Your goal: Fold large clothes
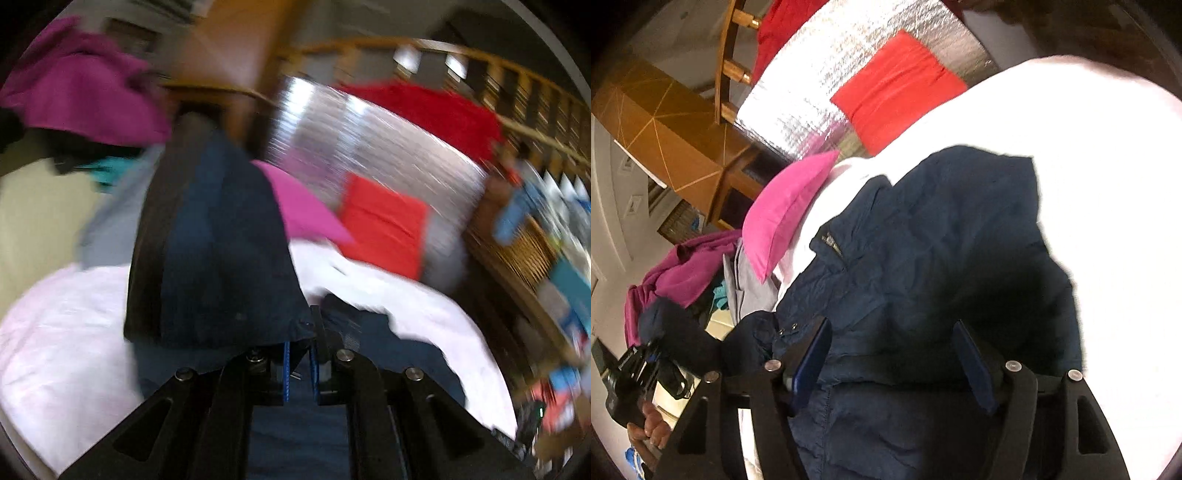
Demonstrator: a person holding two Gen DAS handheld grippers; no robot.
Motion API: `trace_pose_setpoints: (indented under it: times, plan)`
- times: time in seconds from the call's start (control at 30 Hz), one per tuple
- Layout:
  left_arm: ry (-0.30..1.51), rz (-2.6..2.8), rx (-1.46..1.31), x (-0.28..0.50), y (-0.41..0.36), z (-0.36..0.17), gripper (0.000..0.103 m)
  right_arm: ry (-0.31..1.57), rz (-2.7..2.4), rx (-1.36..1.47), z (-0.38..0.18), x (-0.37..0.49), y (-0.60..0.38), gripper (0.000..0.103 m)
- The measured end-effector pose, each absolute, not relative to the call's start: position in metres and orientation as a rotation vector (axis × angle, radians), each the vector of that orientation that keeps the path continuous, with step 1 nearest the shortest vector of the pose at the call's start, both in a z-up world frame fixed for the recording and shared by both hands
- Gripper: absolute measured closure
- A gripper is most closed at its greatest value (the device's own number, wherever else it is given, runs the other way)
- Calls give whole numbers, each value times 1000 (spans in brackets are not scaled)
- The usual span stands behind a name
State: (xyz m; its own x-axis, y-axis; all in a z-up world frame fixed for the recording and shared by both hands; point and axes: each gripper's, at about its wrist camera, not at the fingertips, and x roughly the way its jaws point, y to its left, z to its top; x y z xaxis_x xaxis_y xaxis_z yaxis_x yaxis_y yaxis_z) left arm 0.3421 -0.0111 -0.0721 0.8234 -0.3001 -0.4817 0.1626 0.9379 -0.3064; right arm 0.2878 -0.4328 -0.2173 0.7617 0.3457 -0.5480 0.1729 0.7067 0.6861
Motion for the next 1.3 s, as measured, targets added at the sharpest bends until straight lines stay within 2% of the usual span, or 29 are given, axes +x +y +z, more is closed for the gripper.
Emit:
trace_pose_setpoints:
  times: [0.17, 0.4, 0.43, 0.5, 0.53, 0.57, 0.63, 0.87, 1.07, 1.3]
  plan:
    - [722, -424, -179, 365, -99, -123, 95, 716, 67, 805, -218, 269, -457, 31]
    - [1046, -492, -98, 369, -147, -209, 94, 742, 50, 814, -228, 260, -465, 31]
    - [1086, -518, -100, 371, -145, -218, 89, 747, 54, 817, -229, 261, -463, 31]
    - [1116, -626, -120, 371, -141, -220, 67, 757, 69, 812, -231, 265, -459, 31]
    - [1117, -681, -121, 367, -137, -218, 47, 760, 74, 806, -231, 266, -455, 31]
    - [1117, -727, -115, 366, -135, -214, 33, 766, 83, 793, -229, 269, -451, 31]
    - [1109, -813, -83, 357, -126, -202, 28, 771, 102, 787, -226, 273, -444, 31]
    - [974, -806, -138, 370, -63, -160, 27, 793, 152, 812, -222, 291, -422, 25]
    - [925, -588, -375, 413, 16, -171, 27, 841, 175, 891, -238, 312, -417, 25]
    - [860, -630, -409, 404, 24, -161, 27, 891, 215, 896, -243, 333, -390, 25]
